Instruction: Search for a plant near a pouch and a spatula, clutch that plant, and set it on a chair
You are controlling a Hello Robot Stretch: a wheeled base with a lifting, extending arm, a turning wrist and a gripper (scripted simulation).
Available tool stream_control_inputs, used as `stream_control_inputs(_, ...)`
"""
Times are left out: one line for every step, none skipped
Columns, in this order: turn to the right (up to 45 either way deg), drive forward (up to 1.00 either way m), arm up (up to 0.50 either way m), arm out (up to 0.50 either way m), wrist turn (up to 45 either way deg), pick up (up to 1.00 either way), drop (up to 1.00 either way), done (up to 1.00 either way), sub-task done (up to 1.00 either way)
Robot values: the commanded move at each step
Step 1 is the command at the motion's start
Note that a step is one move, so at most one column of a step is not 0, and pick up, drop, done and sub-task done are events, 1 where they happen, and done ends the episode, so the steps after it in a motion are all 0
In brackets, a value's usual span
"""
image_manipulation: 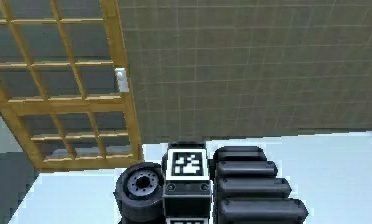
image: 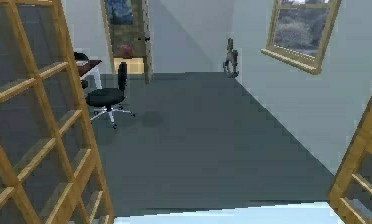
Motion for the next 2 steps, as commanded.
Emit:
stream_control_inputs(-3.0, 0.00, 0.00, 0.00, 0.0, 0.00, 0.00, 0.00, 0.00)
stream_control_inputs(45.0, 0.00, 0.00, 0.00, 0.0, 0.00, 0.00, 0.00, 0.00)
